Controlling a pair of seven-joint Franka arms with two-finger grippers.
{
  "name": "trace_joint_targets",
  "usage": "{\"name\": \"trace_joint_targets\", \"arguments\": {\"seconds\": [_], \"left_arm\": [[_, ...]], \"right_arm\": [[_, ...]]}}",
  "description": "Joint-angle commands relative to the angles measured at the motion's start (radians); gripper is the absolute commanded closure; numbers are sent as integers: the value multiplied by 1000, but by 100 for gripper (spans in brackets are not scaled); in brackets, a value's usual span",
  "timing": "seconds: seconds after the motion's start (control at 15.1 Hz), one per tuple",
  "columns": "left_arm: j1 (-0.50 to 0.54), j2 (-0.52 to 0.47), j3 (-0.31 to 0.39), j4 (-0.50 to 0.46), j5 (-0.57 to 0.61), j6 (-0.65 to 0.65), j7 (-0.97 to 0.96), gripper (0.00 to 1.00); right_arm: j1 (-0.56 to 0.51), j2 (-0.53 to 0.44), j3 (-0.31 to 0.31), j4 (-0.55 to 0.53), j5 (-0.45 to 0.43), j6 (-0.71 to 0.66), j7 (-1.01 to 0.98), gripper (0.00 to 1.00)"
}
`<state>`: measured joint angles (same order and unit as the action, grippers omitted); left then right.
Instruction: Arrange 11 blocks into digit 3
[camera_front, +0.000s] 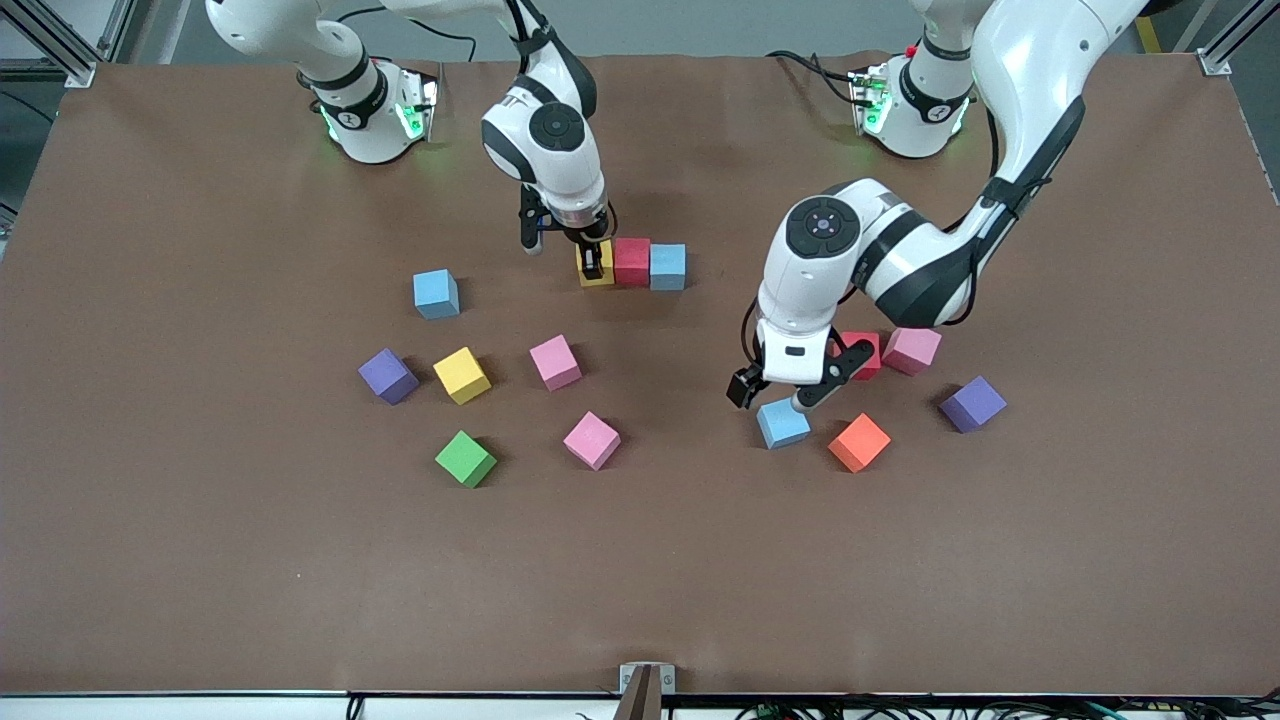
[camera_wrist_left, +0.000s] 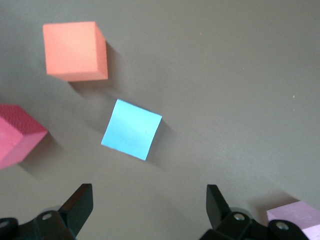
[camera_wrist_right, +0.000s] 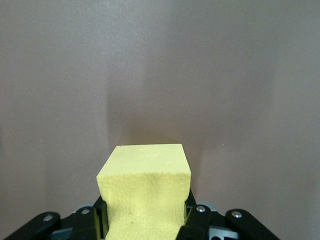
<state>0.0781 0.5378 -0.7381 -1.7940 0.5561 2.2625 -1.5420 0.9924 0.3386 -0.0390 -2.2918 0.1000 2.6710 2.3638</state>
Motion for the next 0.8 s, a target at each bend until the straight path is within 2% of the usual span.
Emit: {"name": "trace_joint_targets", "arguments": {"seconds": [0.0, 0.27, 0.6, 0.73], "left_arm": [[-5, 25, -1, 41, 19, -47, 81, 0], [3, 25, 0, 38, 7, -80, 246, 0], [15, 60, 16, 73, -1, -73, 253, 0], [11, 114, 17, 119, -2, -77, 249, 0]], "right_arm": [[32, 68, -1, 18, -8, 33, 38, 98], [25, 68, -1, 20, -8, 33, 40, 95], [19, 80, -2, 28, -8, 33, 38, 97], [11, 85, -4, 34, -6, 33, 38, 98]]}}
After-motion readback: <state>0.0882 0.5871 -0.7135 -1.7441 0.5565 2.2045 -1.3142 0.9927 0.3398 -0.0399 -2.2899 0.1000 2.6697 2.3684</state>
